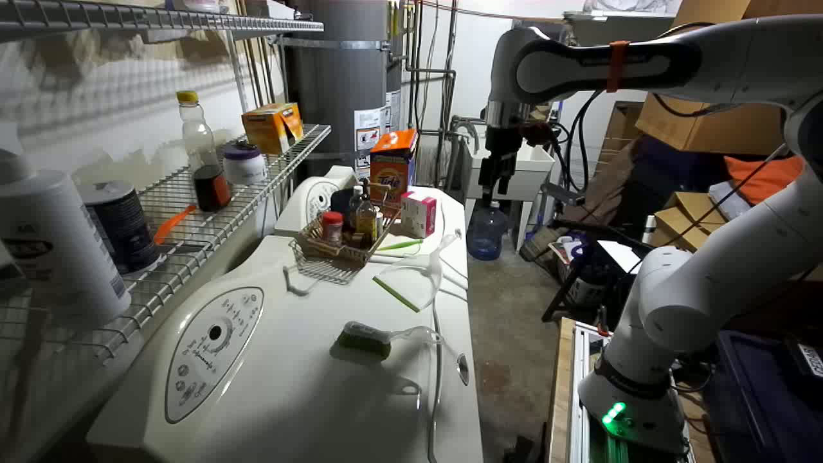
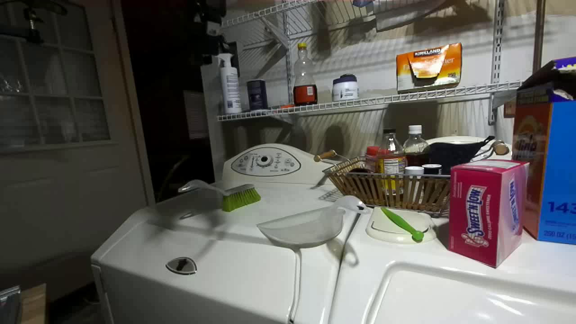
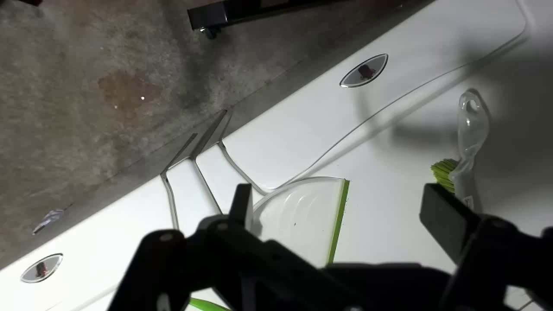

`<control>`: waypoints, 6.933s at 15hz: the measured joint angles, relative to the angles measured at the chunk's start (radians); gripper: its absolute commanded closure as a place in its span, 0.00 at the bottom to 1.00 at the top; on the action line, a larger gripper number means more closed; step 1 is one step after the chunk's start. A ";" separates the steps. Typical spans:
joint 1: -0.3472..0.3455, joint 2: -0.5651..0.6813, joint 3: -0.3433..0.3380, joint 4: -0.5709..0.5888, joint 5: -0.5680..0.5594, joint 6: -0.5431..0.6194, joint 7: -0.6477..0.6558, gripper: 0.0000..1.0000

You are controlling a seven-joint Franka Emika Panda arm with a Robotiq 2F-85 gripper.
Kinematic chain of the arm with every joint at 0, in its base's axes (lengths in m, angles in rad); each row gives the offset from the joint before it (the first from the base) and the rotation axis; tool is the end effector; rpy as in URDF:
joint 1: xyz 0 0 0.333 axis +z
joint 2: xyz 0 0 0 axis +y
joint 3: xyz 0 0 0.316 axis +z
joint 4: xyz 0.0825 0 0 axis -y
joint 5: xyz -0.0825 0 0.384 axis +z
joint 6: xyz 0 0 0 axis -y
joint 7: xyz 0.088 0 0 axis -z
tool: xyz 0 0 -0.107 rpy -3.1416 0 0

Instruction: Put the hand broom on the dustpan

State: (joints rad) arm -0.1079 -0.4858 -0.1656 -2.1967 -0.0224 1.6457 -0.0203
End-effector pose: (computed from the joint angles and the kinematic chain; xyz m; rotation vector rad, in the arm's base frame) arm 0.3814 -0.1200 0.5634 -3.0560 0.3517 0.0963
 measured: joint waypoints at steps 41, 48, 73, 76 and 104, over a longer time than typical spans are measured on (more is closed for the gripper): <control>0.205 0.497 0.302 -0.005 0.030 0.368 0.362 0.00; 0.242 0.597 0.303 -0.054 -0.011 0.566 0.448 0.00; 0.291 0.570 0.291 -0.048 -0.104 0.586 0.333 0.92; 0.262 0.430 0.271 -0.044 -0.107 0.376 0.153 0.92; 0.046 0.364 -0.098 -0.011 -0.085 0.465 -0.955 0.69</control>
State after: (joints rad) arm -0.0617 -0.1216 -0.2640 -2.2082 -0.1077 2.1112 -0.9757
